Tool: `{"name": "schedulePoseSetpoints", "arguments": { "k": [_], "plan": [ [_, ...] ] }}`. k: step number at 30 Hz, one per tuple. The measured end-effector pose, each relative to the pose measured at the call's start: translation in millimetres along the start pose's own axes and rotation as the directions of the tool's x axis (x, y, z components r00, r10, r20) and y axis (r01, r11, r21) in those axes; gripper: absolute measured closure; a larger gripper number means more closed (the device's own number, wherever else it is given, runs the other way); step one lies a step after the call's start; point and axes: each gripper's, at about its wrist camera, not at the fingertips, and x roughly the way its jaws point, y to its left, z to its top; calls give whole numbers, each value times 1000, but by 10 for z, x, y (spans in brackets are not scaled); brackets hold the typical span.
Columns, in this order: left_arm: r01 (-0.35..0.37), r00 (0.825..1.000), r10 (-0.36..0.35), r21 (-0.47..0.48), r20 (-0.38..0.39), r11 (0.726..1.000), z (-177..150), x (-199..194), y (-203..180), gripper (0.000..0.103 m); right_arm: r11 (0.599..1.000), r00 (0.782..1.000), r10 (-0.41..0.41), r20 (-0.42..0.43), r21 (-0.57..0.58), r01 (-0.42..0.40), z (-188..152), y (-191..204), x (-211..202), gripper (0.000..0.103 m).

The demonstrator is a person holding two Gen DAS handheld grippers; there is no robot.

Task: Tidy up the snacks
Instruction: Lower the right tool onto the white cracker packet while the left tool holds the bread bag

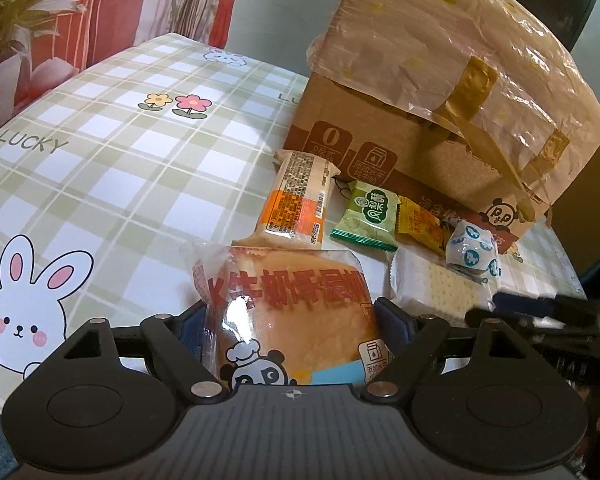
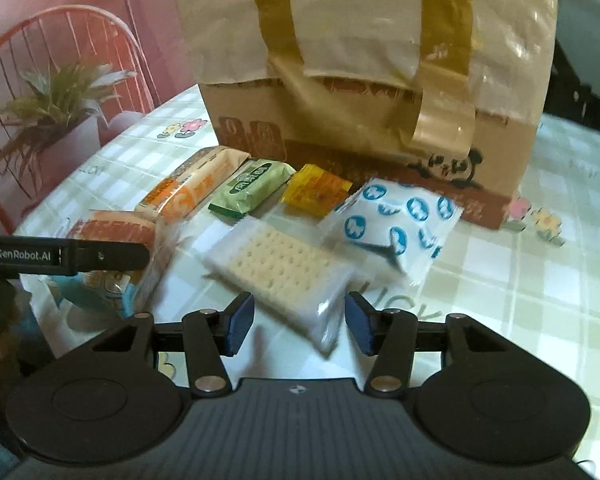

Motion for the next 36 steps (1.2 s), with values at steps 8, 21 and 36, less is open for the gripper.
{"name": "schedulePoseSetpoints", "arguments": {
  "k": [8,21,36],
  "plan": [
    [3,1000,-3,-3,0,1000,-10,2,-2,18,965,999,-2,45,-260,13,184,207,100,32],
    [72,997,-72,53,4,996,-44,-102,-106,18,969,995,97,-30,-227,-102,118,247,362,28],
    [41,995,-48,81,85,996,-39,-242,-106,18,966,996,88,-22,-241,-91,57,412,350,45]
  ]
}}
